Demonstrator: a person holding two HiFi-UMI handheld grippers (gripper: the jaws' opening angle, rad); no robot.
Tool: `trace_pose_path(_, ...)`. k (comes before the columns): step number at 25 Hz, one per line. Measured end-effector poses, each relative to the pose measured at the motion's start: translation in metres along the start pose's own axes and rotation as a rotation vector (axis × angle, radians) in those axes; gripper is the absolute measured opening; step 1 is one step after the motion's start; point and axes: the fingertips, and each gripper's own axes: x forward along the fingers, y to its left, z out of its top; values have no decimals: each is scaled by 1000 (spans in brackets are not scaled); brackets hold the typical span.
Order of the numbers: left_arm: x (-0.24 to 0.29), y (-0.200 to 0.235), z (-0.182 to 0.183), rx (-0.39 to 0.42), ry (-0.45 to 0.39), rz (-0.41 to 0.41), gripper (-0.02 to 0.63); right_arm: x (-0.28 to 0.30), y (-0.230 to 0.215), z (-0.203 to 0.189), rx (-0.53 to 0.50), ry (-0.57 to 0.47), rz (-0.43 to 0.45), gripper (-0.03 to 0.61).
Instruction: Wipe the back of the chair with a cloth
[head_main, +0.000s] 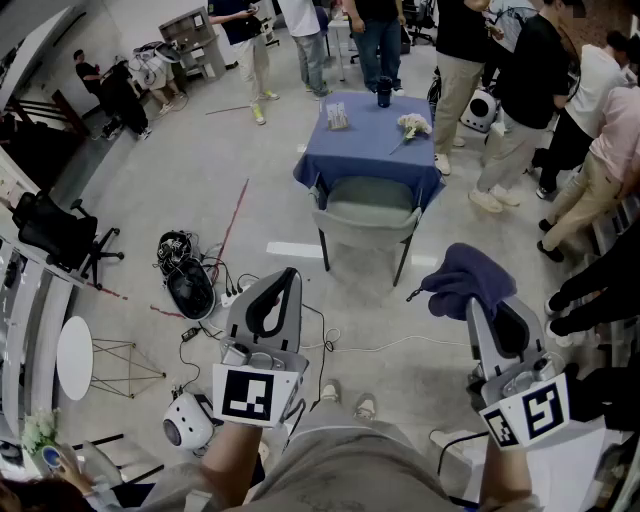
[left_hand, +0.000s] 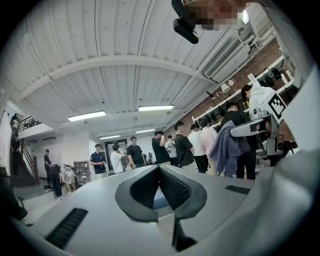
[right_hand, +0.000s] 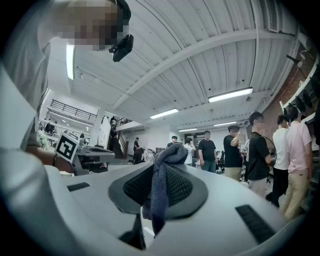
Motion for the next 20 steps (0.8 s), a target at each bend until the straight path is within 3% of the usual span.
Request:
trace_pose_path(12, -8, -4, -3, -20, 8, -32, 18, 0, 10, 2, 31, -1, 19, 71)
trace_pose_path(13, -7, -7, -4, -26, 11, -54, 42, 1, 10, 1, 33, 1, 21, 71)
trace_pose_path(14, -7, -11, -6, -32, 15, -80, 171, 0, 10, 0, 34, 4, 23, 71)
trace_pose_path(15, -6, -14, -7, -36, 16, -100, 240, 0, 10, -1, 37, 6, 24, 71)
trace_pose_path(20, -8, -18, -7, -21, 14, -100, 247, -2, 10, -3, 40, 10, 26, 71)
